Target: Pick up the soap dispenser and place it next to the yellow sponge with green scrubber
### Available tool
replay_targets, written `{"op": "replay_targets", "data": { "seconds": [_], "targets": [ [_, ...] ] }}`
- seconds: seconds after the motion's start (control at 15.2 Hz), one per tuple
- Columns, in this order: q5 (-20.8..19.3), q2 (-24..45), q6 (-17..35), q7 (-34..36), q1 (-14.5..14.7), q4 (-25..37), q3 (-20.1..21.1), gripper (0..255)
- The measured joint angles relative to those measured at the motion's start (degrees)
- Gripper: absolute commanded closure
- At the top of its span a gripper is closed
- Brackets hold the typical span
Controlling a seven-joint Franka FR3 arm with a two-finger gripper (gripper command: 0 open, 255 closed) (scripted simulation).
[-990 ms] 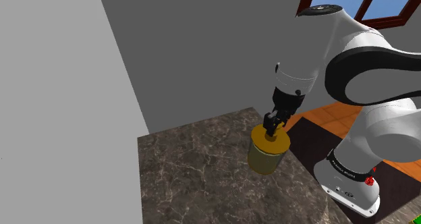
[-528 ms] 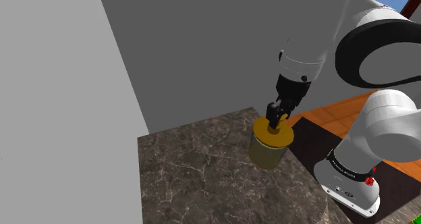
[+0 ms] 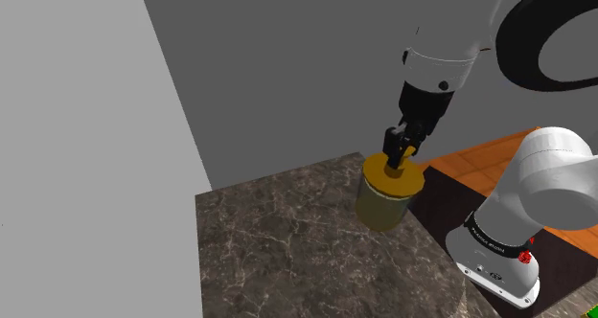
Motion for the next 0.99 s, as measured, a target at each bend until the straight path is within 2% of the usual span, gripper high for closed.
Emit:
{"op": "replay_targets", "data": {
  "seconds": [0.99],
  "targets": [
    [-2.46,1.83,-10.50,0.41,-1.19,12.31,-2.53,255]
  ]
}}
